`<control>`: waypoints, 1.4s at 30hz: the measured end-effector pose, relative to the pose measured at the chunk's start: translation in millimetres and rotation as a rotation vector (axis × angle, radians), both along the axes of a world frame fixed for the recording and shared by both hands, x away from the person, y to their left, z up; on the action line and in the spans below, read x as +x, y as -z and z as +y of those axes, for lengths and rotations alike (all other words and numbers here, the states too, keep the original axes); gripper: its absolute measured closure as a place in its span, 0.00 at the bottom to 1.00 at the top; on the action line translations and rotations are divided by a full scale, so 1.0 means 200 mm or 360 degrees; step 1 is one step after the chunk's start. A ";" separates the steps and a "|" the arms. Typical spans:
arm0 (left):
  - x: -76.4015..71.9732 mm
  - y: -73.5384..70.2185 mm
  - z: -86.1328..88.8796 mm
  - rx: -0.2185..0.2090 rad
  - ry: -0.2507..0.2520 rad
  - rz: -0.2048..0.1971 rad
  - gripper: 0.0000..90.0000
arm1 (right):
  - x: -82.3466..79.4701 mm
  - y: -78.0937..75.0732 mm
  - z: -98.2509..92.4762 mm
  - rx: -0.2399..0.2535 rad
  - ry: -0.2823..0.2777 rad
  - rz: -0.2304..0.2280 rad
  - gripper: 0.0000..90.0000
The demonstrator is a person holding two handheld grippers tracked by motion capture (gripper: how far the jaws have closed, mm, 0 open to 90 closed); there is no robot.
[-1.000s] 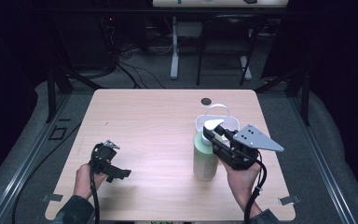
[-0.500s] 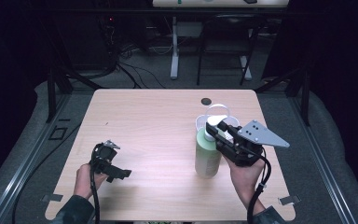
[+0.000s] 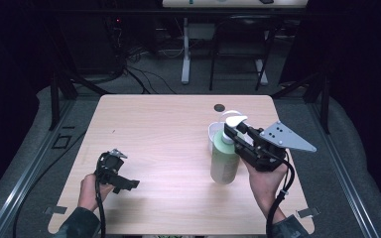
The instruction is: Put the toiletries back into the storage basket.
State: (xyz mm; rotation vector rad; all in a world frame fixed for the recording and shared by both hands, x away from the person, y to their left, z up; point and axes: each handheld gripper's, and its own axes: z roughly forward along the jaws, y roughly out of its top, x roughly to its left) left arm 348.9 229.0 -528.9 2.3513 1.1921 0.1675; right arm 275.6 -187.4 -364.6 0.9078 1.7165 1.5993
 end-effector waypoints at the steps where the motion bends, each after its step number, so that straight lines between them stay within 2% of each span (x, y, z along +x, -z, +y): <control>1: 0.00 0.00 0.00 0.0001 0.0003 0.0002 0.00 | 0.00 0.00 0.00 -0.0002 0.0000 -0.0007 0.75; 25: 0.00 0.00 0.00 0.0001 0.0008 0.0009 0.00 | 0.02 -0.13 -0.03 -0.0011 0.0023 -0.0081 0.75; 42: 0.00 0.00 -0.01 -0.0008 0.0019 0.0010 0.00 | 0.06 -0.19 -0.05 -0.0009 0.0051 -0.0117 0.75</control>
